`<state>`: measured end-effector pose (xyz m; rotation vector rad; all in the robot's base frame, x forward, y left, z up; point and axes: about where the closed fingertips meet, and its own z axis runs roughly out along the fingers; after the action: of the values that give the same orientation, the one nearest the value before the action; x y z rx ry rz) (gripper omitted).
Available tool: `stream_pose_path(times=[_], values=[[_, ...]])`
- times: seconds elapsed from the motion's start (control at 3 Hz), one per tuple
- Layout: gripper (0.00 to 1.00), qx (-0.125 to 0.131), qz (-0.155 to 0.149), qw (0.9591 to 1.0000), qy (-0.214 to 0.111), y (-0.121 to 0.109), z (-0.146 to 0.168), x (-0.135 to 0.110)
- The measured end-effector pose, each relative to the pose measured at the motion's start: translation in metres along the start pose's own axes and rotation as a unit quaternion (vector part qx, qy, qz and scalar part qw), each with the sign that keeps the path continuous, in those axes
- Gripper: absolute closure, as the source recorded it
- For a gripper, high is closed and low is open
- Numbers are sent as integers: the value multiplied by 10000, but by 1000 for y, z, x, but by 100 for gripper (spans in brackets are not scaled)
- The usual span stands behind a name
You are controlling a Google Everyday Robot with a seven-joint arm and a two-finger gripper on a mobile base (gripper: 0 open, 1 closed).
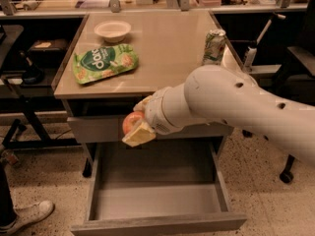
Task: Pick apple from middle drawer and place on counter
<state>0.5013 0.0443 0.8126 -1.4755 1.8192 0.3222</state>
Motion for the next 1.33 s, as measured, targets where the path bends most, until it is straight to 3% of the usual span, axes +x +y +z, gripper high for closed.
stream_pose_path(times=[0.67,1.33], values=[[100,353,-162,9992,-101,-60,-27,-33],[100,750,-159,9967,-279,-134,-41,-41]])
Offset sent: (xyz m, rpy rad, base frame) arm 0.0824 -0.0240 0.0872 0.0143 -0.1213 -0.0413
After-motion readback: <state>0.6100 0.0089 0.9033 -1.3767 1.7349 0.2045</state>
